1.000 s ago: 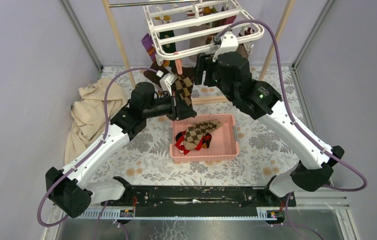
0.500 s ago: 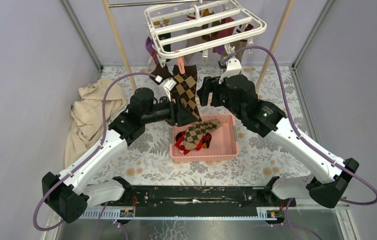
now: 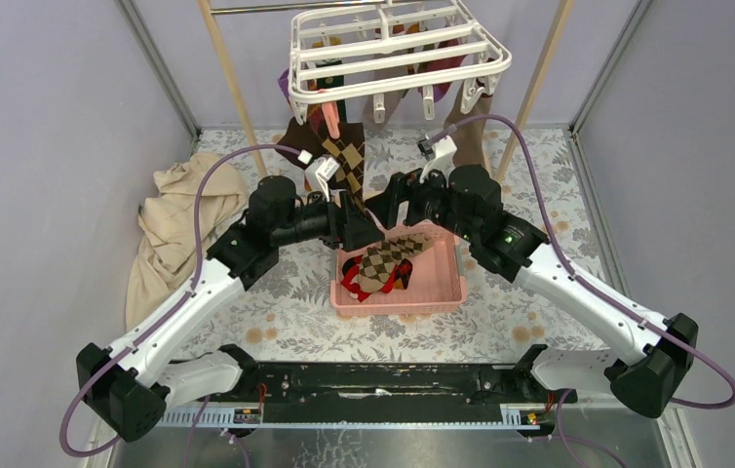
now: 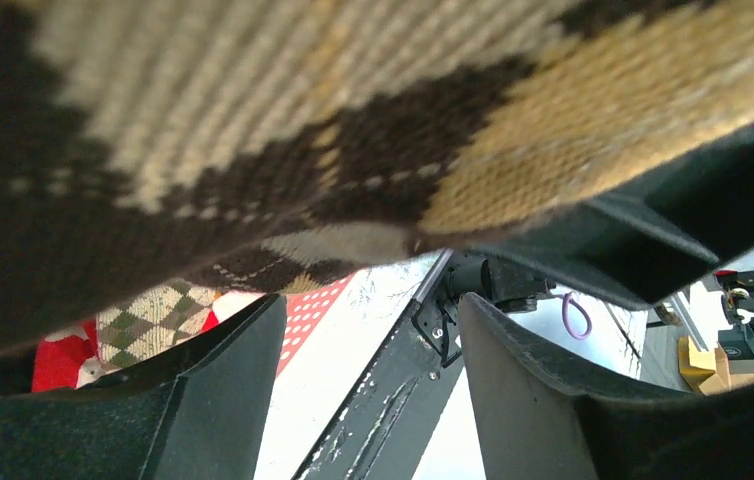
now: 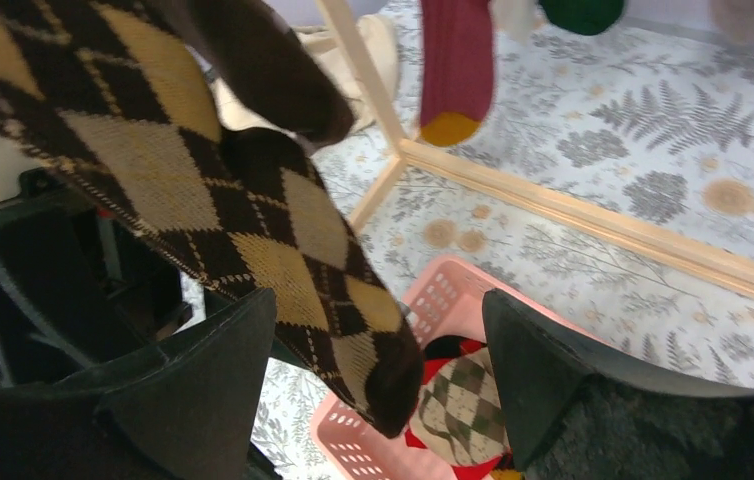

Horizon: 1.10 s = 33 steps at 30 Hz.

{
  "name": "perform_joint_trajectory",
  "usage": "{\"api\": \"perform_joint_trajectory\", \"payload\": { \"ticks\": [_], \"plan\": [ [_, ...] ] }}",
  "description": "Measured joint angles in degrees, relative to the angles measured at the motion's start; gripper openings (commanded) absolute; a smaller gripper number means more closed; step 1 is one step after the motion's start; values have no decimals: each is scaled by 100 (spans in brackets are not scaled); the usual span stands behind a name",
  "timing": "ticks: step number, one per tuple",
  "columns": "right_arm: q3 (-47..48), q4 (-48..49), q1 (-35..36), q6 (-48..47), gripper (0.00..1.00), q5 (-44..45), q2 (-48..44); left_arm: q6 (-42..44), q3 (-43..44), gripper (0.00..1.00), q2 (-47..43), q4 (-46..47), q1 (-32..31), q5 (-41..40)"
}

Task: Remove the socks clipped to the hanger
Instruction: Remove the sock from the hanger.

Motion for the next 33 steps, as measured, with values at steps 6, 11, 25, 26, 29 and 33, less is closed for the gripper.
{"api": "perform_joint_trajectory", "payload": {
  "ticks": [6, 11, 25, 26, 29, 33],
  "plan": [
    [-181, 763, -9, 7, 83, -531, 127, 37, -70, 71, -55, -7, -4, -9],
    [-184, 1158, -9, 13, 84, -715, 396, 101, -133, 70, -118, -37, -4, -24],
    [-695, 1436, -9, 33, 85, -658, 157, 240, -1097, 71, -1147, -129, -35, -758],
    [-695, 1449, -9, 35, 84, -640, 120, 240, -1115, 71, -1226, -131, -35, -844],
    [-695, 1521, 0, 31, 83, -605, 81, 240, -1115, 71, -1364, -129, -35, -1047],
    [-671, 1543, 125, -26, 83, -487, 111, 203, -1117, 71, -1386, -236, -35, -1384]
  ]
}}
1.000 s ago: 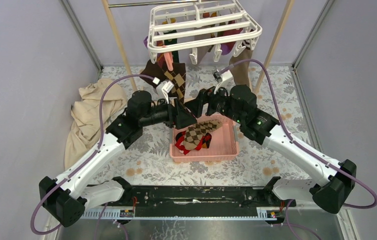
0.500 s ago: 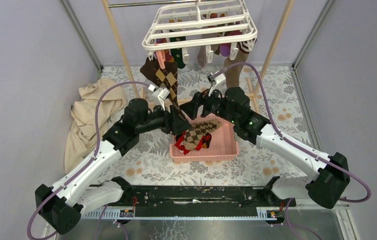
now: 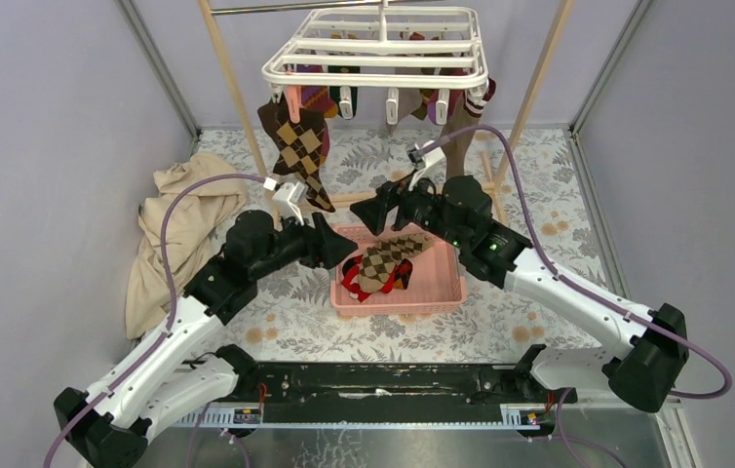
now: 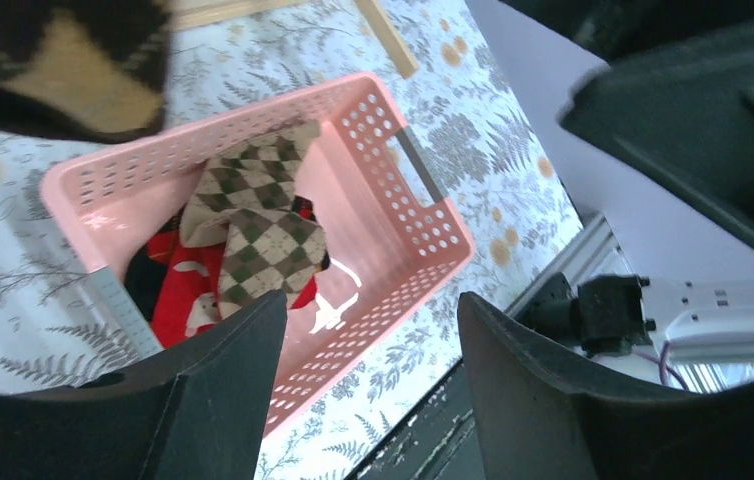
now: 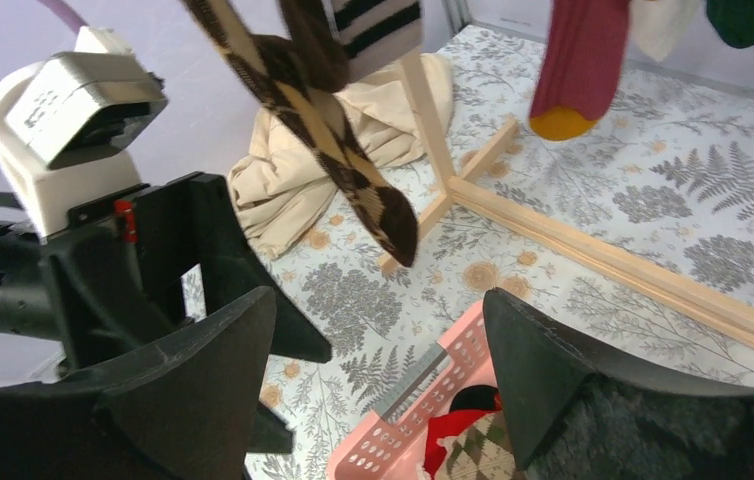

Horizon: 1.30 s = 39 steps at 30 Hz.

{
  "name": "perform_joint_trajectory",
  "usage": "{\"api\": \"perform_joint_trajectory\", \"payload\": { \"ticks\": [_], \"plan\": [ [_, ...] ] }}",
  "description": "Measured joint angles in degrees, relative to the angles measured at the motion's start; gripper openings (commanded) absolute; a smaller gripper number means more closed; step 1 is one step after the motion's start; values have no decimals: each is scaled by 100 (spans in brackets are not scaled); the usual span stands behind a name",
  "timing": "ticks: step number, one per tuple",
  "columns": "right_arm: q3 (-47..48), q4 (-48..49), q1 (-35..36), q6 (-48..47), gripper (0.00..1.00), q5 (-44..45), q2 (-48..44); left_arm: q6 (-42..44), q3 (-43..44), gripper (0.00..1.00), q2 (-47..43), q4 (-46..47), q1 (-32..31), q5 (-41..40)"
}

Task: Remove the socks clipped to the hanger
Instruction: Remove the sock from the hanger.

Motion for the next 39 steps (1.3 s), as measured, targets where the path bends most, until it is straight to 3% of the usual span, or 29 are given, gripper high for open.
{"api": "perform_joint_trajectory", "payload": {
  "ticks": [6, 8, 9, 10, 24, 29, 32, 36, 39],
  "plan": [
    [291, 37, 562, -258, 83, 321, 332, -293, -175, 78, -446, -409, -2, -953],
    [363, 70, 682, -321, 83, 378, 466, -439, -256, 85, -640, -551, 0, -1252],
    [385, 90, 708, -341, 83, 382, 516, -527, -310, 96, -756, -643, 0, -1414],
    [426, 111, 730, -363, 83, 387, 597, -597, -354, 98, -859, -721, 0, -1532],
    [1161, 920, 807, -520, 82, 688, 1821, -1132, -608, 99, -1279, -1333, -2, -2212],
    [1587, 1126, 841, -627, 76, 933, 2409, -1145, -608, 99, -1316, -1392, -2, -2218],
    [1803, 1145, 846, -686, 55, 1021, 2708, -1145, -608, 99, -1340, -1392, -2, -2218],
    [2024, 1141, 850, -769, 14, 1014, 3008, -1145, -608, 99, -1342, -1394, 0, -2218],
    [2092, 1117, 855, -787, 5, 964, 3088, -1147, -608, 99, -1342, -1392, 0, -2218]
  ]
}}
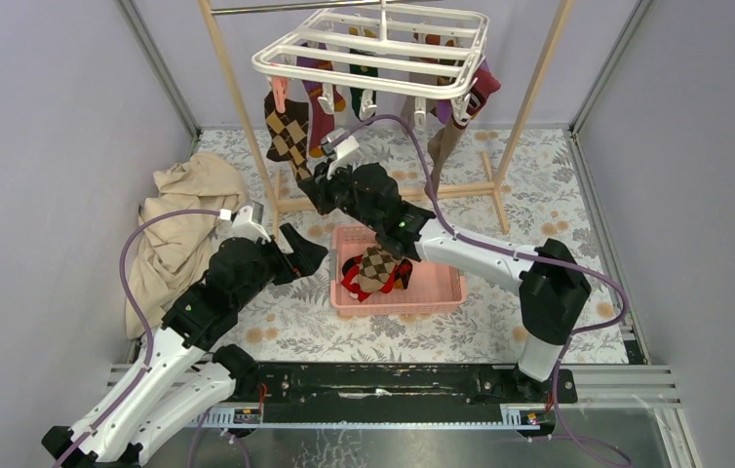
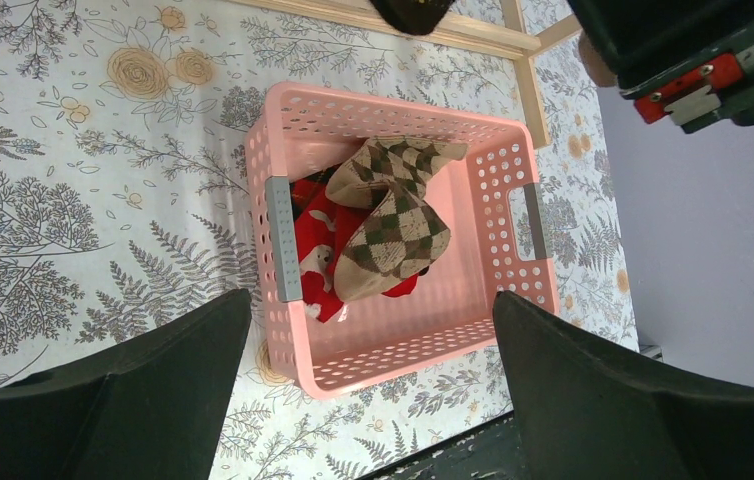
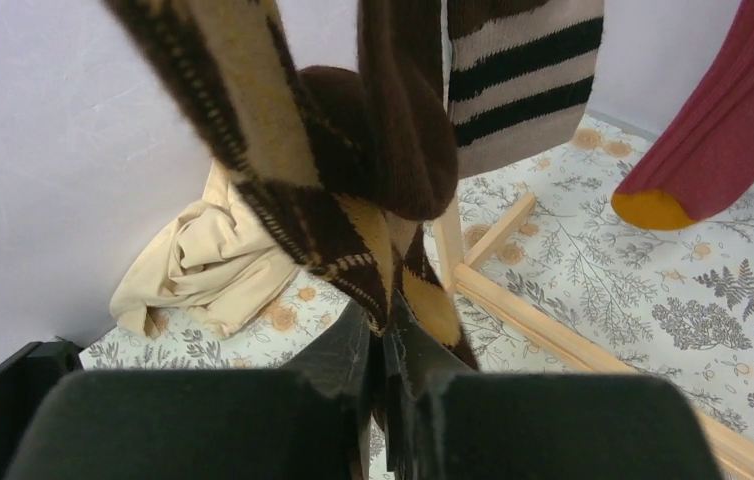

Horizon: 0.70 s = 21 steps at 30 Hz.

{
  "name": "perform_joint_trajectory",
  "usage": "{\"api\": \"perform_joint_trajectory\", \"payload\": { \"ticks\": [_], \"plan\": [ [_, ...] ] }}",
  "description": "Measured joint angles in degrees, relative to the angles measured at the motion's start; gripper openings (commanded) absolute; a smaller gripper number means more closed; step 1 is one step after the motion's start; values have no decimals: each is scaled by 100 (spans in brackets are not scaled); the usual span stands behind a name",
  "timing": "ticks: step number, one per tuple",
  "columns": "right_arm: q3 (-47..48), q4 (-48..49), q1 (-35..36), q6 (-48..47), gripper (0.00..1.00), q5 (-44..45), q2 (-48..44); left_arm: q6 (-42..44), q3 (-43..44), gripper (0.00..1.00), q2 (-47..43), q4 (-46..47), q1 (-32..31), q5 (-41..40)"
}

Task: Remove the socks clipped to the hanger
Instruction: Remove the sock from the hanger.

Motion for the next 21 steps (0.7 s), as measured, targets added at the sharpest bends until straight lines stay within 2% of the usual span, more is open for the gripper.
{"api": "perform_joint_trajectory", "payload": {
  "ticks": [6, 14, 21],
  "plan": [
    [-205, 7, 7, 26, 2, -9, -240, 2, 0, 99, 9, -2, 0, -2],
    [-938, -354, 7, 164, 0, -9, -1620, 9, 2, 99, -22, 129, 0, 105],
    [-1268, -957, 11, 367, 0, -157, -2599, 9, 98, 99, 140, 809, 0, 704]
  ]
}}
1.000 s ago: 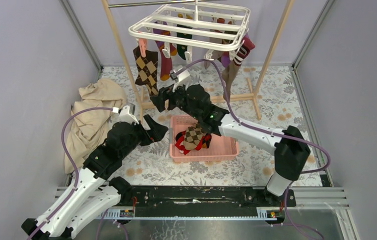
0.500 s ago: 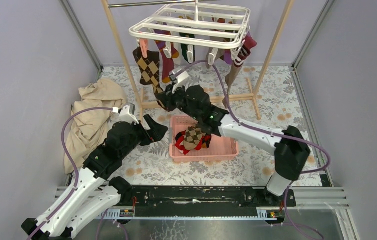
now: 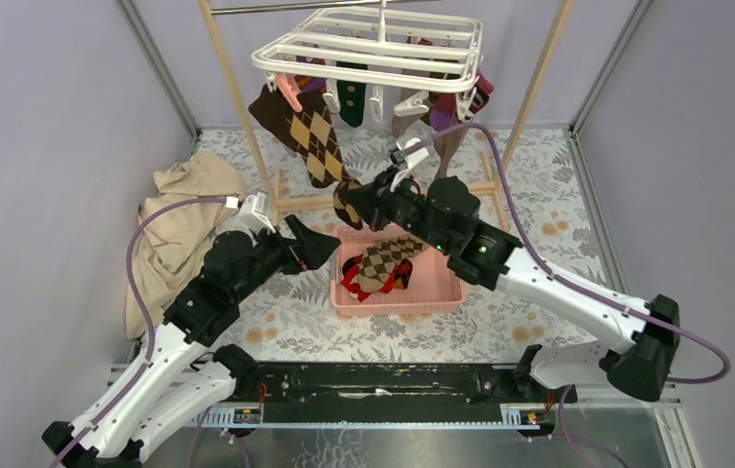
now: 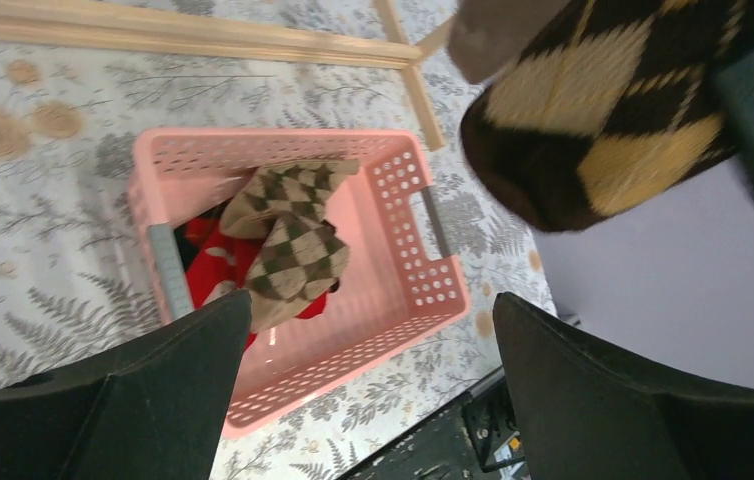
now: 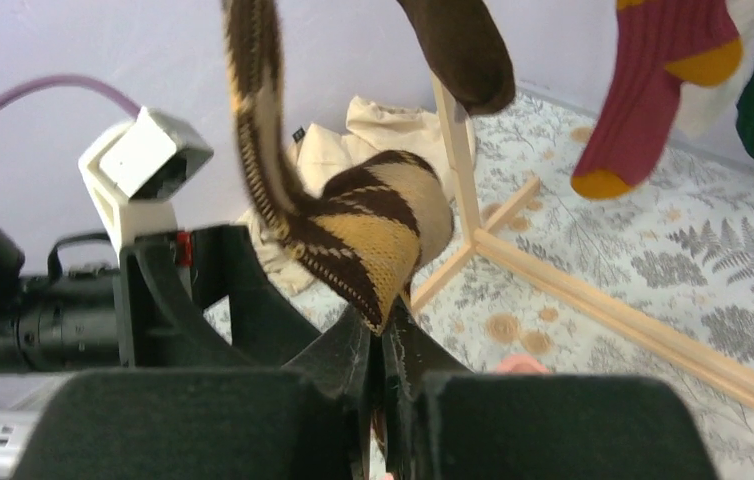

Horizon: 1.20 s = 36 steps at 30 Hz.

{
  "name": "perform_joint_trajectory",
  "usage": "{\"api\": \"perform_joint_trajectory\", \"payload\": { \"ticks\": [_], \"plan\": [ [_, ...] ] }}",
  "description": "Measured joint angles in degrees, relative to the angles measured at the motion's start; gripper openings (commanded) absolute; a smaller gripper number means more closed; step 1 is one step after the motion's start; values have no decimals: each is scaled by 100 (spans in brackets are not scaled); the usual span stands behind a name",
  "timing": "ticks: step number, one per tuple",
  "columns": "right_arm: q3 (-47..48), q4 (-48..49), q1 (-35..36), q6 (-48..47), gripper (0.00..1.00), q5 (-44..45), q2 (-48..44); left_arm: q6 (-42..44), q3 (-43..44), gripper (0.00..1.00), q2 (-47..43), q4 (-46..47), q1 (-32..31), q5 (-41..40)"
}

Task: Remove the socks clipped to the hanger
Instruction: Remove the sock from the hanger.

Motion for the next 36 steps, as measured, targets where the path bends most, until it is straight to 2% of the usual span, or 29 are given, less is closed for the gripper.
{"api": "perform_joint_trajectory", "payload": {
  "ticks": [12, 22, 32, 36],
  "plan": [
    [-514, -876, -157, 50, 0, 74, -1368, -20, 140, 99, 540, 627, -50, 538],
    [-1010, -1054, -1379, 601, 0, -511, -1759, -76, 140, 99, 614, 713, -216, 546],
    [-1499, -1019, -2813, 1353, 0, -1729, -1843, -116, 140, 99, 688, 839, -330, 533],
    [-1563, -984, -3093, 1556, 0, -2151, -1838, -131, 140, 99, 732, 964, -350, 527]
  ]
}}
